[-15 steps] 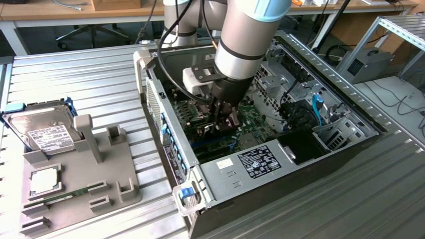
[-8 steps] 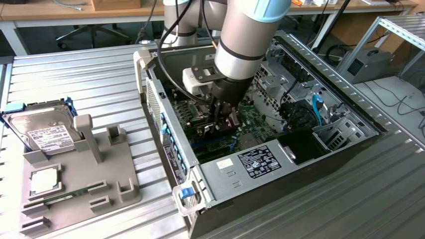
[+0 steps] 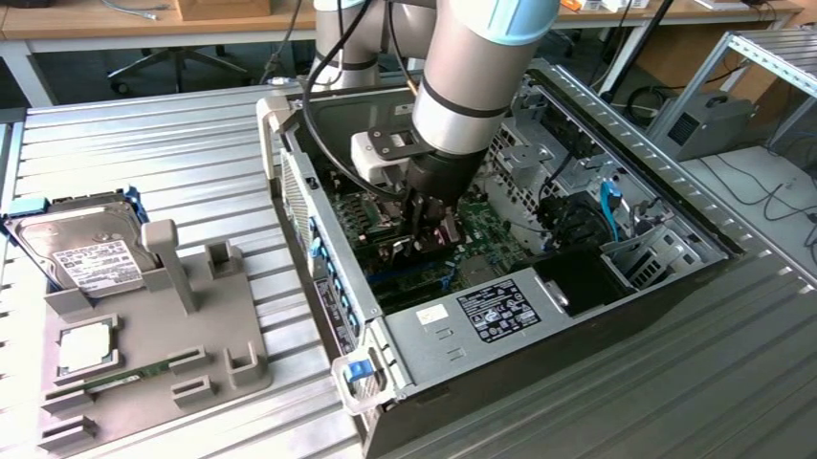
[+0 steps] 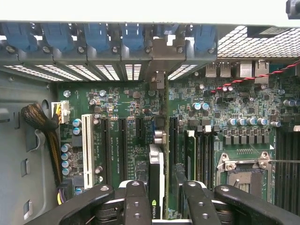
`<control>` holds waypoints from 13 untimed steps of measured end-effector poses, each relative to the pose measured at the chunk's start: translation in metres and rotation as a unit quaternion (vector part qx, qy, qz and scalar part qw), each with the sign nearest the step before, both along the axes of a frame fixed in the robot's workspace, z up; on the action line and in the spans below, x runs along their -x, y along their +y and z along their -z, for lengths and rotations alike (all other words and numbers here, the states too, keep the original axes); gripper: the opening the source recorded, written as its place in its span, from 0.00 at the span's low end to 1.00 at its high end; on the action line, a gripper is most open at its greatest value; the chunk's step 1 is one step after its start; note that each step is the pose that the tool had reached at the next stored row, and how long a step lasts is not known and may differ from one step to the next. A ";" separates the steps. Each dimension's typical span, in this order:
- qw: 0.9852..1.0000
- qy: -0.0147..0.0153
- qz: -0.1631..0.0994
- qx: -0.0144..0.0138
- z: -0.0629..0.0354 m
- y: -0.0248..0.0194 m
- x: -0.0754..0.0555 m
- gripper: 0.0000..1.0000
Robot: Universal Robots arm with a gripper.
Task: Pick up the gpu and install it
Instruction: 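Insert the gpu into the slot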
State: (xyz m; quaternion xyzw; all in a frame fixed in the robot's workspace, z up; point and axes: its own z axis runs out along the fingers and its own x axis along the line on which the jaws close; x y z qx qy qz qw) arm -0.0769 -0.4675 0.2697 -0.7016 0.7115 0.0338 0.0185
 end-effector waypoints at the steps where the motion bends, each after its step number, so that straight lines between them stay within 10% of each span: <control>1: 1.000 0.000 0.000 0.000 0.0000 0.0000 0.000 0.35; 13: 1.000 0.000 0.000 0.000 0.0000 0.0000 0.000 0.27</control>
